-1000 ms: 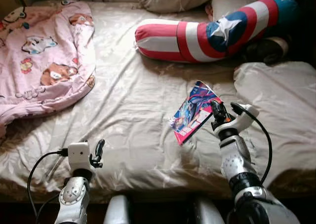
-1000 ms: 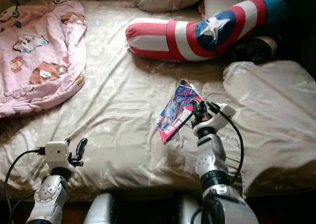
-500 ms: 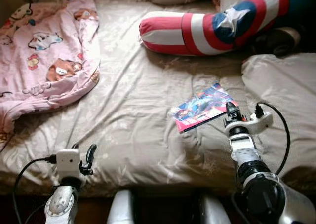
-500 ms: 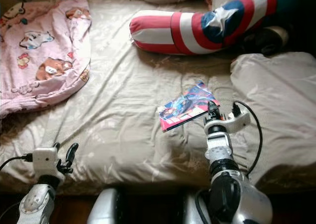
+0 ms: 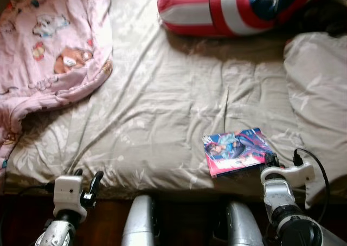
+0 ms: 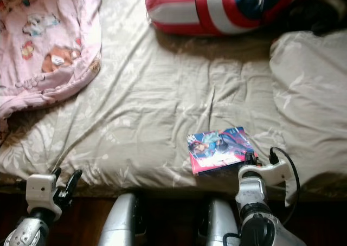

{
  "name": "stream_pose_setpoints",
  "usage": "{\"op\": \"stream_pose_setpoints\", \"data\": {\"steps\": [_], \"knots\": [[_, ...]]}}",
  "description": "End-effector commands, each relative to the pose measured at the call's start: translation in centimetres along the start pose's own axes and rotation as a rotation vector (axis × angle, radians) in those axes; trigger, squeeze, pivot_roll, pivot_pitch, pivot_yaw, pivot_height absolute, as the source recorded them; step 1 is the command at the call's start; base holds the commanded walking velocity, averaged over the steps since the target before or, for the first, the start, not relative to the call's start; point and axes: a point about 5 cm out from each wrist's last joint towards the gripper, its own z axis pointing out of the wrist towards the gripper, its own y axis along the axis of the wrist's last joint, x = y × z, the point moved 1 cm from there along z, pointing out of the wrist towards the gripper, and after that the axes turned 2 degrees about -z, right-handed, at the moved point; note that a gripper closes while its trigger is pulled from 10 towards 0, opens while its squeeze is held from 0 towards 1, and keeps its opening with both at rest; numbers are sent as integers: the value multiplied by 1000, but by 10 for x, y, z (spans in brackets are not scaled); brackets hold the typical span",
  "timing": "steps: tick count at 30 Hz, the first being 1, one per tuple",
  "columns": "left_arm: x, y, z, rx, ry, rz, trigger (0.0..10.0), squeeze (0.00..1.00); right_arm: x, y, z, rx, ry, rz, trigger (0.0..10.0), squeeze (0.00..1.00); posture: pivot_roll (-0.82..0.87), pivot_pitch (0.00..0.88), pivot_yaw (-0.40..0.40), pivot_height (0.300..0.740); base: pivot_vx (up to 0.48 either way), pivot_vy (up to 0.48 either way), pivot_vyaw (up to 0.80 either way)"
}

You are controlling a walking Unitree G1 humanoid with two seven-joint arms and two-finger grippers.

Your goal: Clean up the room

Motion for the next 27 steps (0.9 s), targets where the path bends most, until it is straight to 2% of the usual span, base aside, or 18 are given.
{"op": "stream_pose_setpoints", "data": {"steps": [1,4,6,8,12,15,22,27], "knots": [[3,-6,-7,41,1,3,10000,0,-23,-5,-7,-3,-99,53,10000,0,200,415,93,622,0,0,0],[1,-5,-6,48,-3,3,10000,0,-22,-9,-8,9,-104,36,10000,0,210,422,92,622,0,0,0],[-1,-4,-6,52,-14,7,10000,0,-20,-9,-7,-9,-96,80,10000,0,215,424,93,622,0,0,0],[0,-5,-7,58,-17,13,10000,0,-18,-6,-7,-52,-94,197,10000,0,213,424,94,622,0,0,0],[3,-4,-11,66,-11,26,10000,0,-16,-8,-6,-71,-96,289,10000,0,229,417,98,622,0,0,0],[6,-3,-11,68,-9,33,10000,0,-11,-11,-6,-72,-79,323,10000,0,239,413,101,622,0,0,0],[7,-1,-11,70,-3,38,10000,0,2,-10,-2,-50,-31,260,10000,0,243,410,103,622,0,0,0],[5,-2,-10,74,-10,35,10000,0,5,-7,0,-40,-13,222,10000,0,235,414,97,622,0,0,0]]}}
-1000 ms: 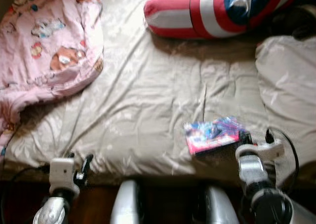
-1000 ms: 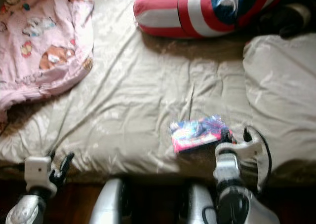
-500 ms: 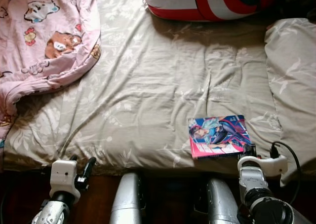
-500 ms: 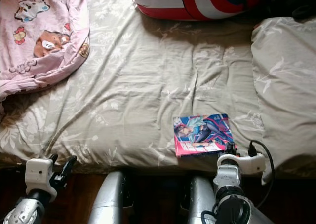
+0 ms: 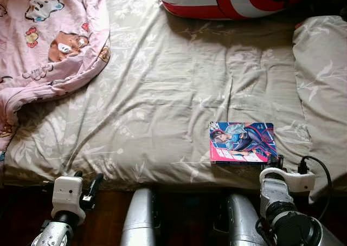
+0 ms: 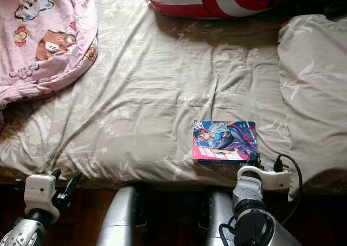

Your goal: Clean up the room

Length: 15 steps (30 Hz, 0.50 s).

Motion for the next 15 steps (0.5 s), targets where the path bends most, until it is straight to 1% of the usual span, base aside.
{"op": "stream_pose_setpoints", "data": {"steps": [1,11,12,15], "knots": [[4,-10,-8,51,10,11,10000,0,-8,-6,-3,29,-25,-28,10000,0,234,414,95,622,0,0,0],[3,-11,-8,56,10,6,10000,0,-7,-4,-2,28,-26,-37,10000,0,230,416,94,622,0,0,0],[3,-11,-8,56,9,6,10000,0,-7,-4,-2,32,-27,-55,10000,0,229,415,95,622,0,0,0],[3,-11,-7,55,9,7,10000,0,-7,-4,-2,34,-26,-59,10000,0,228,416,94,622,0,0,0]]}}
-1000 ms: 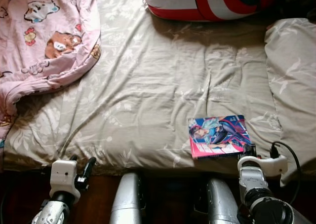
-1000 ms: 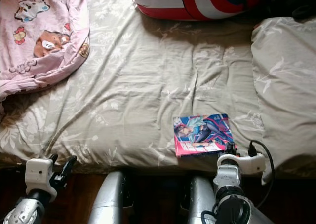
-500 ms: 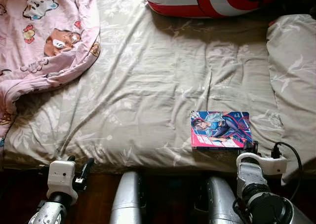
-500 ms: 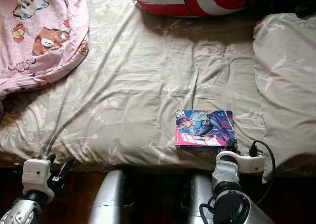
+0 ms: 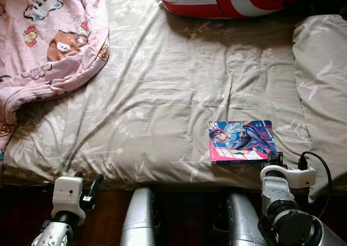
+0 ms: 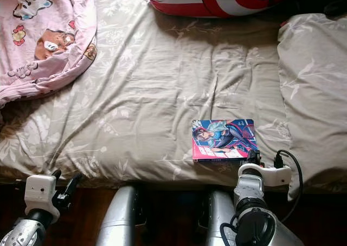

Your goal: Clean up the room

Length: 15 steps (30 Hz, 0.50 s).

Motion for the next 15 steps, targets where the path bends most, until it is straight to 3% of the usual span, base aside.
{"op": "stream_pose_setpoints", "data": {"steps": [1,15], "knots": [[3,-11,-7,54,9,6,10000,0,-10,-6,-4,26,-38,-21,10000,0,227,416,94,622,0,0,0],[4,-11,-7,56,6,10,10000,0,-16,-5,-5,21,-68,-14,10000,0,224,418,95,622,0,0,0]]}}
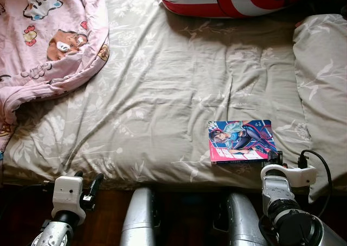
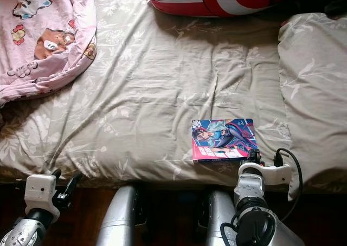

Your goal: Clean up the room

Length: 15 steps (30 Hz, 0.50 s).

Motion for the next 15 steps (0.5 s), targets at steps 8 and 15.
{"op": "stream_pose_setpoints", "data": {"steps": [8,15], "knots": [[3,-12,-8,57,8,8,10000,0,-25,-9,-9,8,-91,10,10000,1000,222,422,92,622,0,0,0],[3,-12,-7,55,9,6,10000,0,-28,-11,-11,8,-102,14,10000,1000,220,420,89,622,0,0,0]]}}
